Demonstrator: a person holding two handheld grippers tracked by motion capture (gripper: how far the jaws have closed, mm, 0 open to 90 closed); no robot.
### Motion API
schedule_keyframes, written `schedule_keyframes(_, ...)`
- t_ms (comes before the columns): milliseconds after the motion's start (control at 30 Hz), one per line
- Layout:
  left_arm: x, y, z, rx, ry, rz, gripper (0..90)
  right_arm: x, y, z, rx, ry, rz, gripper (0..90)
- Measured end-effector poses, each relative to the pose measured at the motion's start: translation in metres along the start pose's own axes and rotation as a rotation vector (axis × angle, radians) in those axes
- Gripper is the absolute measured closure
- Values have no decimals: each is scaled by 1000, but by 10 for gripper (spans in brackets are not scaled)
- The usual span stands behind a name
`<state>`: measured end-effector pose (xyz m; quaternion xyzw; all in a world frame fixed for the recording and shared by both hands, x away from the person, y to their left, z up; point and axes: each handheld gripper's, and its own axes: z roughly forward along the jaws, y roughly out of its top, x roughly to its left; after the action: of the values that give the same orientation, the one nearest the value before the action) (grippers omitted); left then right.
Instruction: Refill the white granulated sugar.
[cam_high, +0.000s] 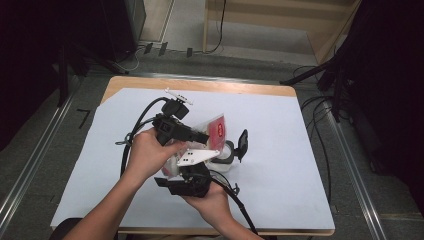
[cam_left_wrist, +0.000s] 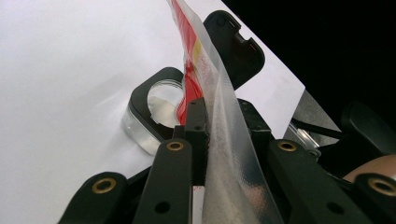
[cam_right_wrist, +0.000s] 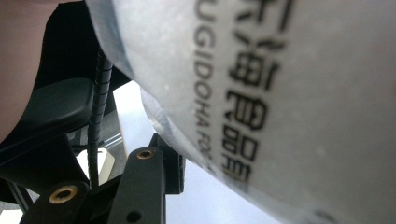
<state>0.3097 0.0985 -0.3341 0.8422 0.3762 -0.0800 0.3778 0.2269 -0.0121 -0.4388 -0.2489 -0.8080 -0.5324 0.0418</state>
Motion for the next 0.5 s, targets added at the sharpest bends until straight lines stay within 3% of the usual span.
schedule_keyframes(500,-1,-1,-2,5,15,2,780,1,1,2,1,14,-1,627)
